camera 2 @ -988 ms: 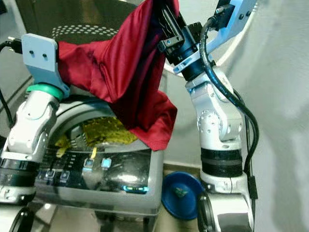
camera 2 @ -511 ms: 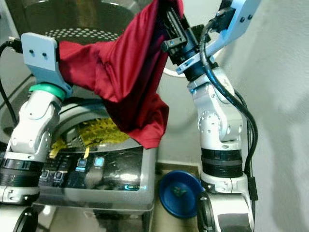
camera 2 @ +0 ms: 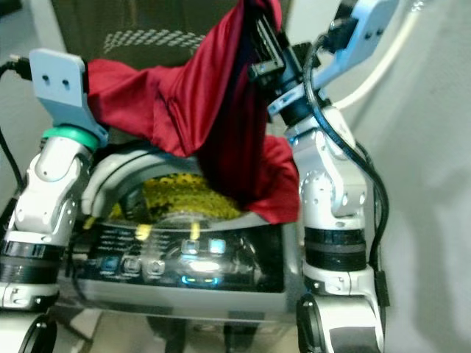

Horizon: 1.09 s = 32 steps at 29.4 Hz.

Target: Clothes washing

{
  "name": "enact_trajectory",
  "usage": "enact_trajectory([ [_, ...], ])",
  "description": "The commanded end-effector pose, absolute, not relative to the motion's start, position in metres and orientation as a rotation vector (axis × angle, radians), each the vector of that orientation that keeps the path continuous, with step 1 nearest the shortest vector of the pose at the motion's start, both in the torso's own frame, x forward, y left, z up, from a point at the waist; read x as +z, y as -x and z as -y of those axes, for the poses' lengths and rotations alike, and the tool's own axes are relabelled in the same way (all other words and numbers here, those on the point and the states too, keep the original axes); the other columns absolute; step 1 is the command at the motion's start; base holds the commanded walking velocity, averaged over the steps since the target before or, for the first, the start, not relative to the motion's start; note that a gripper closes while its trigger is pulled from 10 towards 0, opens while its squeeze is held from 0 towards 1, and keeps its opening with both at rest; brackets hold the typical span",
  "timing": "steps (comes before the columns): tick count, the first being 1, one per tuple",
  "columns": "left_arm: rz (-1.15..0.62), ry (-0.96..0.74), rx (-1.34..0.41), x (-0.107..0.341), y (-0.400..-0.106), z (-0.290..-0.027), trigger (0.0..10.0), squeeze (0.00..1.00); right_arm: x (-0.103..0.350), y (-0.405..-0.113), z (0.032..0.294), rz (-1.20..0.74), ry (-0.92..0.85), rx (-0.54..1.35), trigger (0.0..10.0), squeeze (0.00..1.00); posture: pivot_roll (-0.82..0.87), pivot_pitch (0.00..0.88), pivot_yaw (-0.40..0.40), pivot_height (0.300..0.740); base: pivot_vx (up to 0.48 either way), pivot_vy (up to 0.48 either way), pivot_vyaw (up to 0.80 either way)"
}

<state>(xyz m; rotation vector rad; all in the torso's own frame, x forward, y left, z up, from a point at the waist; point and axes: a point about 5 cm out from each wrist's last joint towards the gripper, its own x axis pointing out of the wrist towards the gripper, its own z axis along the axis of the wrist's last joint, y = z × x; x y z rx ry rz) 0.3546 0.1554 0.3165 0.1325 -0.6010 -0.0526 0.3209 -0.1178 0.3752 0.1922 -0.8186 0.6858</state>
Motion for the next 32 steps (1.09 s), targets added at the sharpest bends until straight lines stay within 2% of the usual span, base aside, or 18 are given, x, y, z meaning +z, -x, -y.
enact_trajectory([
  [1, 0.594, -0.137, -0.059, 0.314, -0.354, -0.154, 10.0, 0.00, 0.380, -0.318, 0.121, 0.849, -0.182, 0.678, 10.0, 0.00, 0.06, 0.000, 0.045, 0.740, 0.000, 0.000, 0.00],
  [4, 0.592, -0.140, -0.071, 0.314, -0.354, -0.152, 10.0, 0.00, 0.380, -0.318, 0.121, 0.850, -0.179, 0.677, 10.0, 0.00, 0.05, 0.000, 0.047, 0.740, 0.000, 0.000, 0.00],
  [8, 0.600, -0.148, -0.186, 0.317, -0.350, -0.144, 10.0, 0.00, 0.379, -0.318, 0.120, 0.851, -0.161, 0.664, 10.0, 0.00, 0.05, 0.000, 0.049, 0.740, 0.000, 0.000, 0.00],
  [11, 0.622, -0.156, -0.603, 0.332, -0.323, -0.126, 10.0, 0.00, 0.388, -0.315, 0.117, 0.884, -0.167, 0.714, 10.0, 0.00, 0.05, 0.008, 0.054, 0.740, 0.000, 0.000, 0.00],
  [12, 0.622, -0.156, -0.603, 0.332, -0.323, -0.126, 10.0, 0.00, 0.388, -0.315, 0.117, 0.884, -0.167, 0.714, 10.0, 0.00, 0.05, 0.008, 0.054, 0.740, 0.000, 0.000, 0.00],
  [13, 0.613, -0.156, -0.762, 0.333, -0.309, -0.119, 10.0, 0.00, 0.396, -0.312, 0.115, 0.907, -0.181, 0.754, 10.0, 0.00, 0.04, 0.013, 0.059, 0.740, 0.000, 0.000, 0.00],
  [14, 0.613, -0.156, -0.762, 0.333, -0.309, -0.119, 10.0, 0.00, 0.396, -0.312, 0.115, 0.907, -0.181, 0.754, 10.0, 0.00, 0.04, 0.013, 0.059, 0.740, 0.000, 0.000, 0.00],
  [16, 0.530, -0.117, -1.063, 0.316, -0.282, -0.099, 10.0, 0.00, 0.420, -0.301, 0.105, 0.972, -0.216, 0.916, 10.0, 0.00, 0.03, 0.022, 0.070, 0.740, 0.000, 0.000, 0.00],
  [17, 0.480, -0.095, -1.156, 0.304, -0.275, -0.088, 10.0, 0.00, 0.432, -0.293, 0.099, 1.001, -0.233, 1.007, 10.0, 0.00, 0.02, 0.023, 0.071, 0.740, 0.000, 0.000, 0.00],
  [19, 0.480, -0.095, -1.156, 0.304, -0.275, -0.088, 10.0, 0.00, 0.432, -0.293, 0.099, 1.001, -0.233, 1.007, 10.0, 0.00, 0.02, 0.023, 0.071, 0.740, 0.000, 0.000, 0.00],
  [20, 0.438, -0.067, -1.195, 0.291, -0.276, -0.076, 10.0, 0.00, 0.444, -0.284, 0.094, 1.028, -0.271, 1.107, 10.0, 0.00, 0.02, 0.026, 0.074, 0.740, 0.000, 0.000, 0.00],
  [22, 0.438, -0.067, -1.195, 0.291, -0.276, -0.076, 10.0, 0.00, 0.444, -0.284, 0.094, 1.028, -0.271, 1.107, 10.0, 0.00, 0.02, 0.026, 0.074, 0.740, 0.000, 0.000, 0.00],
  [24, 0.400, -0.020, -1.199, 0.278, -0.285, -0.058, 10.0, 0.00, 0.457, -0.272, 0.088, 1.053, -0.328, 1.235, 10.0, 0.00, 0.02, 0.029, 0.075, 0.740, 0.000, 0.000, 0.00],
  [27, 0.390, -0.006, -1.171, 0.274, -0.296, -0.050, 10.0, 0.00, 0.461, -0.268, 0.087, 1.062, -0.343, 1.279, 10.0, 0.00, 0.01, 0.031, 0.077, 0.740, 0.000, 0.000, 0.00],
  [29, 0.372, -0.004, -1.037, 0.271, -0.329, -0.041, 10.0, 0.00, 0.468, -0.262, 0.089, 1.078, -0.363, 1.324, 10.0, 0.00, 0.00, 0.033, 0.080, 0.740, 0.000, 0.000, 0.00],
  [31, 0.372, -0.004, -1.037, 0.271, -0.329, -0.041, 10.0, 0.00, 0.468, -0.262, 0.089, 1.078, -0.363, 1.324, 10.0, 0.00, 0.00, 0.033, 0.080, 0.740, 0.000, 0.000, 0.00],
  [32, 0.376, -0.051, -0.909, 0.273, -0.348, -0.043, 10.0, 0.00, 0.471, -0.258, 0.092, 1.091, -0.367, 1.335, 10.0, 0.00, 0.00, 0.033, 0.082, 0.740, 0.000, 0.000, 0.00],
])
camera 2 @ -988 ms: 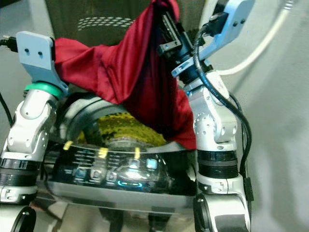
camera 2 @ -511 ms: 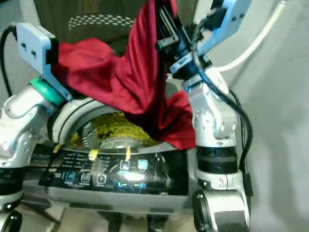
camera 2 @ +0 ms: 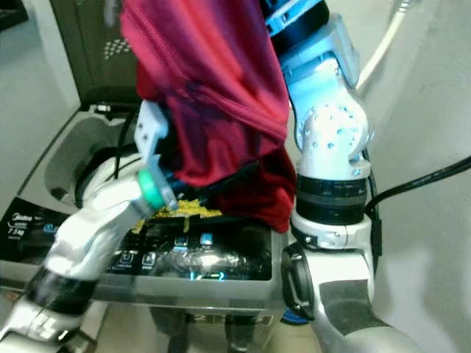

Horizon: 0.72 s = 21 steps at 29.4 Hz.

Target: Clothes washing

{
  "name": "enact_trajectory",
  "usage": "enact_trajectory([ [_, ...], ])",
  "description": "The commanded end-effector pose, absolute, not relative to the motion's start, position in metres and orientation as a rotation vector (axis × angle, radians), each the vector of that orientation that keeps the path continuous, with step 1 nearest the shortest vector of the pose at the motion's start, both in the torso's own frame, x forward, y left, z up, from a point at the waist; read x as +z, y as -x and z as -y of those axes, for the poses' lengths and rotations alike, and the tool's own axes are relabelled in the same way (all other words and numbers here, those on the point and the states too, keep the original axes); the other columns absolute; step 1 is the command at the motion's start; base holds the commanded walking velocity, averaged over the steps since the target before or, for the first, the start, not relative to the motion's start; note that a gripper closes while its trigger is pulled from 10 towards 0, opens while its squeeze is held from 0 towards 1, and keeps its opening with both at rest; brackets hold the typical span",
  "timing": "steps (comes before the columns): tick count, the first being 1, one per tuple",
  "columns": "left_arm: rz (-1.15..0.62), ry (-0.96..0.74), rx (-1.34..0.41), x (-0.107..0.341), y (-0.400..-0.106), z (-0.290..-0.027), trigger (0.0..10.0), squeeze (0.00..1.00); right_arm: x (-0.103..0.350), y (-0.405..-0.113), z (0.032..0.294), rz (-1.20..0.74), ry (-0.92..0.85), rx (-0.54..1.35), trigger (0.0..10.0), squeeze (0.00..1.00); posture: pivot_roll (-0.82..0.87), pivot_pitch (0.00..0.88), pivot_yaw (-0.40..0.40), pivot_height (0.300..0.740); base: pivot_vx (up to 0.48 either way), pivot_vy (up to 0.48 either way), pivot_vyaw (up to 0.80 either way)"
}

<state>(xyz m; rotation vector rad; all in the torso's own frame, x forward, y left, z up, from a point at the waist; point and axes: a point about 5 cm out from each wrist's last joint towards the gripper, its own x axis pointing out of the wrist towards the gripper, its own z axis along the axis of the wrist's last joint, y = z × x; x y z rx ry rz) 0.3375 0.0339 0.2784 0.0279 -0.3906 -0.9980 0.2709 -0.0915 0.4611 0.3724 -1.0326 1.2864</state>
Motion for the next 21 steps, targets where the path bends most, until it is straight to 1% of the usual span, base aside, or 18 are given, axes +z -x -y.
enact_trajectory([
  [1, 0.380, -0.110, -0.740, 0.278, -0.366, -0.055, 10.0, 0.00, 0.473, -0.255, 0.097, 1.105, -0.359, 1.331, 10.0, 0.00, -0.01, 0.035, 0.085, 0.740, 0.000, 0.000, 0.00],
  [2, 0.380, -0.110, -0.740, 0.278, -0.366, -0.055, 10.0, 0.00, 0.473, -0.255, 0.097, 1.105, -0.359, 1.331, 10.0, 0.00, -0.01, 0.035, 0.085, 0.740, 0.000, 0.000, 0.00],
  [3, 0.418, -0.192, -0.539, 0.291, -0.380, -0.075, 10.0, 0.00, 0.471, -0.255, 0.105, 1.112, -0.340, 1.299, 10.0, 0.00, -0.01, 0.038, 0.089, 0.740, 0.000, 0.000, 0.00],
  [4, 0.418, -0.192, -0.539, 0.291, -0.380, -0.075, 10.0, 0.00, 0.471, -0.255, 0.105, 1.112, -0.340, 1.299, 10.0, 0.00, -0.01, 0.038, 0.089, 0.740, 0.000, 0.000, 0.00],
  [5, 0.463, -0.242, -0.386, 0.304, -0.386, -0.096, 10.0, 0.00, 0.467, -0.257, 0.113, 1.105, -0.309, 1.254, 10.0, 0.00, -0.01, 0.041, 0.092, 0.740, 0.000, 0.000, 0.00],
  [6, 0.463, -0.242, -0.386, 0.304, -0.386, -0.096, 10.0, 0.00, 0.467, -0.257, 0.113, 1.105, -0.309, 1.254, 10.0, 0.00, -0.01, 0.041, 0.092, 0.740, 0.000, 0.000, 0.00],
  [7, 0.528, -0.304, -0.243, 0.324, -0.386, -0.123, 10.0, 0.00, 0.457, -0.268, 0.123, 1.062, -0.256, 1.156, 10.0, 0.00, -0.01, 0.045, 0.096, 0.740, 0.000, 0.000, 0.00],
  [9, 0.585, -0.348, -0.154, 0.340, -0.383, -0.144, 10.0, 0.00, 0.445, -0.282, 0.129, 1.005, -0.193, 1.049, 10.0, 0.00, -0.01, 0.049, 0.099, 0.740, 0.000, 0.000, 0.00],
  [10, 0.585, -0.348, -0.154, 0.340, -0.383, -0.144, 10.0, 0.00, 0.445, -0.282, 0.129, 1.005, -0.193, 1.049, 10.0, 0.00, -0.01, 0.049, 0.099, 0.740, 0.000, 0.000, 0.00],
  [11, 0.624, -0.387, -0.091, 0.353, -0.378, -0.165, 10.0, 0.00, 0.431, -0.303, 0.131, 0.924, -0.117, 0.914, 10.0, 0.00, -0.01, 0.053, 0.101, 0.740, 0.000, 0.000, 0.00],
  [12, 0.624, -0.387, -0.091, 0.353, -0.378, -0.165, 10.0, 0.00, 0.431, -0.303, 0.131, 0.924, -0.117, 0.914, 10.0, 0.00, -0.01, 0.053, 0.101, 0.740, 0.000, 0.000, 0.00],
  [13, 0.643, -0.428, -0.055, 0.362, -0.373, -0.182, 10.0, 0.00, 0.418, -0.323, 0.127, 0.847, -0.042, 0.802, 10.0, 0.00, -0.01, 0.055, 0.101, 0.740, 0.000, 0.000, 0.00],
  [15, 0.643, -0.428, -0.055, 0.362, -0.373, -0.182, 10.0, 0.00, 0.418, -0.323, 0.127, 0.847, -0.042, 0.802, 10.0, 0.00, -0.01, 0.055, 0.101, 0.740, 0.000, 0.000, 0.00],
  [17, 0.624, -0.517, -0.018, 0.360, -0.368, -0.206, 10.0, 0.00, 0.380, -0.356, 0.081, 0.693, 0.150, 0.722, 10.0, 0.00, 0.03, 0.063, 0.084, 0.740, 0.000, 0.000, 0.00],
  [18, 0.624, -0.517, -0.018, 0.360, -0.368, -0.206, 10.0, 0.00, 0.380, -0.356, 0.081, 0.693, 0.150, 0.722, 10.0, 0.00, 0.03, 0.063, 0.084, 0.740, 0.000, 0.000, 0.00],
  [19, 0.613, -0.532, -0.010, 0.356, -0.369, -0.211, 10.0, 0.00, 0.368, -0.360, 0.065, 0.660, 0.215, 0.732, 10.0, 0.00, 0.04, 0.064, 0.081, 0.740, 0.000, 0.000, 0.00],
  [20, 0.480, -0.508, -0.132, 0.329, -0.371, -0.209, 10.0, 0.00, 0.353, -0.361, 0.042, 0.631, 0.330, 0.756, 10.0, 0.00, 0.05, 0.068, 0.071, 0.740, 0.000, 0.000, 0.00],
  [21, 0.480, -0.508, -0.132, 0.329, -0.371, -0.209, 10.0, 0.00, 0.353, -0.361, 0.042, 0.631, 0.330, 0.756, 10.0, 0.00, 0.05, 0.068, 0.071, 0.740, 0.000, 0.000, 0.00],
])
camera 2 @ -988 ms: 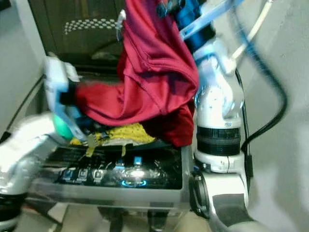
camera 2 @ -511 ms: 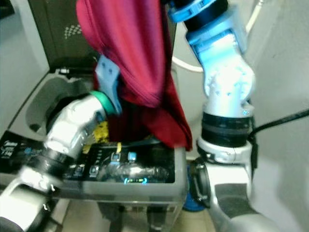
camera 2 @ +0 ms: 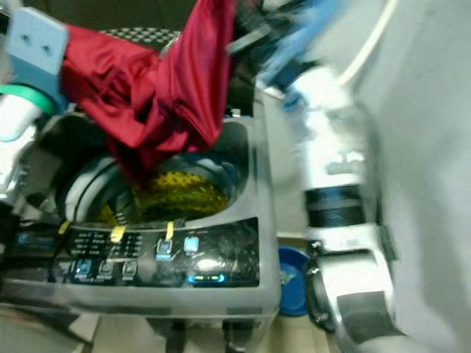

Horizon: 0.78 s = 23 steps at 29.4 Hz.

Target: Clothes washing

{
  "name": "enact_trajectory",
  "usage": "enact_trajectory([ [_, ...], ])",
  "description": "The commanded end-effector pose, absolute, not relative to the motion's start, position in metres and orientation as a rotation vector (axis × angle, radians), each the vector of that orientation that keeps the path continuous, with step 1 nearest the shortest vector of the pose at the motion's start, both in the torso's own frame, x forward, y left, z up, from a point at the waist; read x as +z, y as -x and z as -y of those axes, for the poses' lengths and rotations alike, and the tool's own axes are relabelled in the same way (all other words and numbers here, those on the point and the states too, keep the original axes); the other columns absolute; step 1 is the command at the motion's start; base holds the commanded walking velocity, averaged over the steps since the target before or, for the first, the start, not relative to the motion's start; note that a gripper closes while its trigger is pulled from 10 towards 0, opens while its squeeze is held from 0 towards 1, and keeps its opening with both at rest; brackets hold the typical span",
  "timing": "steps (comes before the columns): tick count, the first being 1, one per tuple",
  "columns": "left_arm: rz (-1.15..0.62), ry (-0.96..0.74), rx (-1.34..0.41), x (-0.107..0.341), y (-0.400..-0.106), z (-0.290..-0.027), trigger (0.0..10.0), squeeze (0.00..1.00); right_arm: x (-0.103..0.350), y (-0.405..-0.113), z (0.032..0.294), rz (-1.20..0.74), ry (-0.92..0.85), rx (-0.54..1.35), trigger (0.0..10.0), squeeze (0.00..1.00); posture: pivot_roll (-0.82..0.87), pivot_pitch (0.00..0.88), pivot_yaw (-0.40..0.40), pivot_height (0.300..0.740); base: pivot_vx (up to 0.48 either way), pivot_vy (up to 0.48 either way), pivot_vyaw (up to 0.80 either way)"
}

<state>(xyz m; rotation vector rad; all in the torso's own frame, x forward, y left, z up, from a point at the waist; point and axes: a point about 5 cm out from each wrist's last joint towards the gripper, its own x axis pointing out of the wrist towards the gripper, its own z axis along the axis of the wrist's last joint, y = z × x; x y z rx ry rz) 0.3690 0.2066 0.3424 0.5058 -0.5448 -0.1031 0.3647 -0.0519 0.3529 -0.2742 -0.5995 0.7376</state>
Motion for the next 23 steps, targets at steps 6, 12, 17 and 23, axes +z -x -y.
enact_trajectory([
  [6, 0.196, -0.512, -0.594, 0.248, -0.336, -0.173, 10.0, 0.00, 0.332, -0.361, 0.005, 0.577, 0.467, 0.724, 10.0, 0.00, 0.08, 0.077, 0.053, 0.740, 0.000, 0.000, 0.00],
  [12, 0.175, -0.461, -0.681, 0.244, -0.309, -0.159, 10.0, 0.00, 0.331, -0.364, -0.003, 0.543, 0.452, 0.781, 10.0, 1.00, 0.10, 0.077, 0.043, 0.740, 0.000, 0.000, 0.00],
  [17, 0.192, -0.328, -0.693, 0.255, -0.305, -0.157, 10.0, 0.00, 0.326, -0.371, 0.001, 0.509, 0.523, 0.797, 10.0, 1.00, 0.10, 0.078, 0.042, 0.740, 0.000, 0.000, 0.00],
  [23, 0.250, -0.328, -0.703, 0.271, -0.296, -0.153, 10.0, 0.00, 0.326, -0.370, 0.010, 0.495, 0.576, 0.862, 10.0, 1.00, 0.10, 0.080, 0.042, 0.740, 0.000, 0.000, 0.00],
])
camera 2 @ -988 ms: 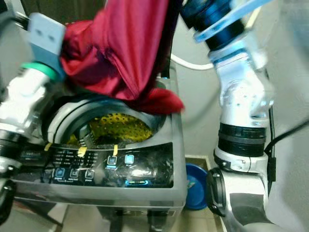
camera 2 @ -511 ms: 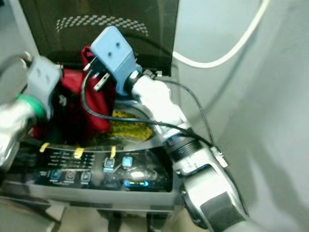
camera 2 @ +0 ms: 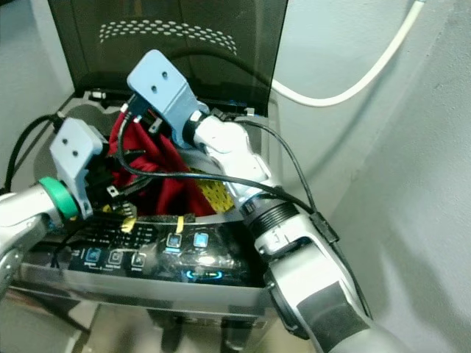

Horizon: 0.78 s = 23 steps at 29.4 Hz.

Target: Clothes washing

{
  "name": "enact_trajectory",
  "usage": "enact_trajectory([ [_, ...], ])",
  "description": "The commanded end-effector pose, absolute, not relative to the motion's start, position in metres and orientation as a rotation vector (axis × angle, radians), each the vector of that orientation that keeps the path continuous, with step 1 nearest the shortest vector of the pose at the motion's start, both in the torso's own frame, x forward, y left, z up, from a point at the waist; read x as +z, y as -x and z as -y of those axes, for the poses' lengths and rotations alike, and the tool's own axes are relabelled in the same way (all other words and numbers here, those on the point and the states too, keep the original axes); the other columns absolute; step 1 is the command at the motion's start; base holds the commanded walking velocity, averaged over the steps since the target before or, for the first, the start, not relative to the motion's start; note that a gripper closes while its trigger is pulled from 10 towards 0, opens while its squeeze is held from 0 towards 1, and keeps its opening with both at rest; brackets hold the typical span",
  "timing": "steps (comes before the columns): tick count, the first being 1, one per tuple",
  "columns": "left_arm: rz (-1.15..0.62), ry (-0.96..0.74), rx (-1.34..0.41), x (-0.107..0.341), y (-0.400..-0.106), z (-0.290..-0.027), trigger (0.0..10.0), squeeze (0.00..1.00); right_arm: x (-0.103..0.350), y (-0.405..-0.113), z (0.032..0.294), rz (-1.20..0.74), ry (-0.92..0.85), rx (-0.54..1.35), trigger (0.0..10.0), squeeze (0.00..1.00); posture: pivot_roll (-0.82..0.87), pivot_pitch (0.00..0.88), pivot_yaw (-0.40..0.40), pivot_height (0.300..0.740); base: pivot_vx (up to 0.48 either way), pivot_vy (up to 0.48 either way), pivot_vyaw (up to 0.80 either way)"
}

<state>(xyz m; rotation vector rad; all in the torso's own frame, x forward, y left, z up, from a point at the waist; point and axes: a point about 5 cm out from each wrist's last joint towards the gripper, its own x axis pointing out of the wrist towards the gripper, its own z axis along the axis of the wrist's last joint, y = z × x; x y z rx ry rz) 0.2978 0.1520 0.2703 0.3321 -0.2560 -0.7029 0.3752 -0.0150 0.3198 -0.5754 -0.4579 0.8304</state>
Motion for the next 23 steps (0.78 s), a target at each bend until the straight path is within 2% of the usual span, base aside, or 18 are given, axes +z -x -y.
enact_trajectory([
  [1, 0.268, -0.333, -0.672, 0.276, -0.297, -0.153, 10.0, 0.00, 0.330, -0.367, 0.020, 0.502, 0.529, 0.900, 10.0, 0.00, 0.09, 0.084, 0.045, 0.740, 0.000, 0.000, 0.00],
  [4, 0.284, -0.332, -0.651, 0.279, -0.297, -0.153, 10.0, 0.00, 0.334, -0.364, 0.030, 0.508, 0.477, 0.930, 10.0, 0.00, 0.09, 0.086, 0.044, 0.740, 0.000, 0.000, 0.00],
  [6, 0.302, -0.322, -0.642, 0.285, -0.294, -0.152, 10.0, 0.00, 0.338, -0.359, 0.056, 0.538, 0.365, 0.925, 10.0, 0.00, 0.09, 0.089, 0.045, 0.740, 0.000, 0.000, 0.00],
  [7, 0.302, -0.322, -0.642, 0.285, -0.294, -0.152, 10.0, 0.00, 0.338, -0.359, 0.056, 0.538, 0.365, 0.925, 10.0, 0.00, 0.09, 0.089, 0.045, 0.740, 0.000, 0.000, 0.00],
  [10, 0.293, -0.325, -0.657, 0.284, -0.289, -0.151, 10.0, 0.00, 0.356, -0.356, 0.095, 0.676, 0.029, 0.713, 10.0, 0.00, 0.09, 0.092, 0.058, 0.740, 0.000, 0.000, 0.00],
  [11, 0.293, -0.325, -0.657, 0.284, -0.289, -0.151, 10.0, 0.00, 0.356, -0.356, 0.095, 0.676, 0.029, 0.713, 10.0, 0.00, 0.09, 0.092, 0.058, 0.740, 0.000, 0.000, 0.00],
  [14, 0.281, -0.330, -0.664, 0.281, -0.289, -0.149, 10.0, 0.00, 0.363, -0.348, 0.114, 0.762, -0.224, 0.632, 10.0, 0.00, 0.10, 0.093, 0.070, 0.740, 0.000, 0.000, 0.00],
  [18, 0.281, -0.332, -0.670, 0.283, -0.290, -0.147, 10.0, 0.00, 0.359, -0.334, 0.123, 0.807, -0.309, 0.674, 10.0, 0.00, 0.10, 0.094, 0.085, 0.740, 0.000, 0.000, 0.00],
  [20, 0.281, -0.334, -0.670, 0.285, -0.292, -0.146, 10.0, 0.00, 0.352, -0.321, 0.125, 0.818, -0.266, 0.752, 10.0, 0.00, 0.09, 0.096, 0.094, 0.740, 0.000, 0.000, 0.00],
  [23, 0.282, -0.333, -0.668, 0.286, -0.293, -0.146, 10.0, 0.00, 0.350, -0.315, 0.125, 0.812, -0.251, 0.770, 10.0, 0.00, 0.09, 0.097, 0.098, 0.740, 0.000, 0.000, 0.00],
])
